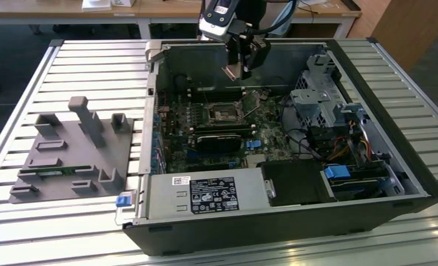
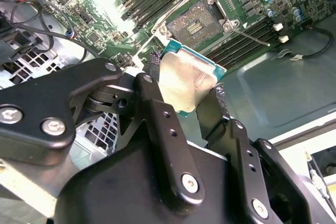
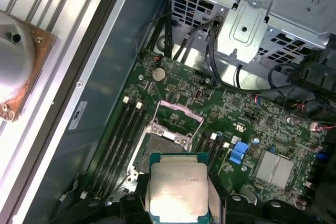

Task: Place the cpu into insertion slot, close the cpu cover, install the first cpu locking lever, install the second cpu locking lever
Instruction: 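Place the cpu into insertion slot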

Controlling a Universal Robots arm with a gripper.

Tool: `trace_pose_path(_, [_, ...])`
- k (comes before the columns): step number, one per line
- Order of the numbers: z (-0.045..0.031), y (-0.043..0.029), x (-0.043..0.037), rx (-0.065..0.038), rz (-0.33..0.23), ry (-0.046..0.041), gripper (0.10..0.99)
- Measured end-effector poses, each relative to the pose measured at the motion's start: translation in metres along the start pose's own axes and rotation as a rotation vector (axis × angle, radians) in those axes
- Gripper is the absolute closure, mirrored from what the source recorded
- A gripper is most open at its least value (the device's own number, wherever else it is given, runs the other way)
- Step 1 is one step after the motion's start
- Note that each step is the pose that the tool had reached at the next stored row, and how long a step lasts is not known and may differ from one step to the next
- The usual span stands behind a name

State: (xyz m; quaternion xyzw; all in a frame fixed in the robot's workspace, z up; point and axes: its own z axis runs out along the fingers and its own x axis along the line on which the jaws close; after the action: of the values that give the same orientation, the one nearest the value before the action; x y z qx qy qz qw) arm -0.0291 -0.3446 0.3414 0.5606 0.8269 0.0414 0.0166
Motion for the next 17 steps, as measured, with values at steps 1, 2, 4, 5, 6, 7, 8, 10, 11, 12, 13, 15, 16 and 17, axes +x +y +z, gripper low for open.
trace_pose_path(1, [0.0001,0.0000,0.0000,0.000,0.004,-0.0003,0.557])
trace_pose_path(2, [0.0001,0.0000,0.0000,0.000,0.007,-0.0006,0.557])
trace_pose_path(4, [0.0003,0.0000,0.0000,0.000,0.014,-0.0012,0.557])
trace_pose_path(5, [0.0004,-0.0001,0.0000,0.000,0.017,-0.0015,0.557])
trace_pose_path(6, [0.0005,-0.0001,0.0000,0.000,0.021,-0.0019,0.557])
trace_pose_path(7, [0.0006,-0.0001,0.0000,0.000,0.025,-0.0022,0.557])
trace_pose_path(8, [0.0007,-0.0001,0.0000,-0.001,0.029,-0.0025,0.557])
trace_pose_path(10, [0.0008,-0.0002,0.0000,-0.001,0.037,-0.0032,0.557])
trace_pose_path(11, [0.0009,-0.0002,0.0000,-0.001,0.040,-0.0035,0.557])
trace_pose_path(12, [0.0010,-0.0002,0.0000,-0.001,0.043,-0.0038,0.557])
trace_pose_path(13, [0.0011,-0.0002,0.0000,-0.001,0.047,-0.0041,0.557])
trace_pose_path(15, [0.0012,-0.0003,0.0001,-0.001,0.054,-0.0047,0.557])
trace_pose_path(16, [0.0013,-0.0003,0.0001,-0.001,0.058,-0.0051,0.557])
trace_pose_path(17, [0.0014,-0.0003,0.0001,-0.001,0.062,-0.0054,0.557])
